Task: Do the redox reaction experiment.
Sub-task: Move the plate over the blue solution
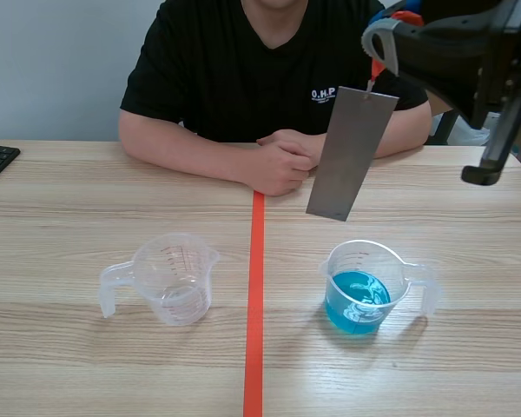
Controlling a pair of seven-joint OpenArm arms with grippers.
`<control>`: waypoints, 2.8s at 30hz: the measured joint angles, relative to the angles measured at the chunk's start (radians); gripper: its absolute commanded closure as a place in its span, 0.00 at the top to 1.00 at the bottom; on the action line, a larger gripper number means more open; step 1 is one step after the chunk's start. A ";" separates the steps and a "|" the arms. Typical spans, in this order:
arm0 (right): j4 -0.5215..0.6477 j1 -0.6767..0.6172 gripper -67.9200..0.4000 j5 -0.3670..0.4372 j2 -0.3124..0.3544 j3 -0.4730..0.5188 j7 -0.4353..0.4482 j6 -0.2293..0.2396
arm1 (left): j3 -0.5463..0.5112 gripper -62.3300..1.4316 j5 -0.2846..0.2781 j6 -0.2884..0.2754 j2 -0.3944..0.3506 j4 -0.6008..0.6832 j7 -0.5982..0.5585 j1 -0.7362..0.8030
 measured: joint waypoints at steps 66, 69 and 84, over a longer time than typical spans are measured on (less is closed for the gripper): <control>0.000 -0.248 0.03 -0.022 0.050 0.146 0.056 0.000 | 0.000 0.10 -0.018 -0.257 -0.540 0.106 0.000 -0.212; 0.000 -0.248 0.03 -0.028 0.050 0.146 0.056 0.000 | 0.000 0.10 -0.019 -0.274 -0.578 0.136 0.000 -0.257; 0.000 -0.248 0.03 -0.028 0.050 0.146 0.056 0.000 | 0.426 0.10 -0.019 -0.240 -0.600 0.203 0.006 -0.801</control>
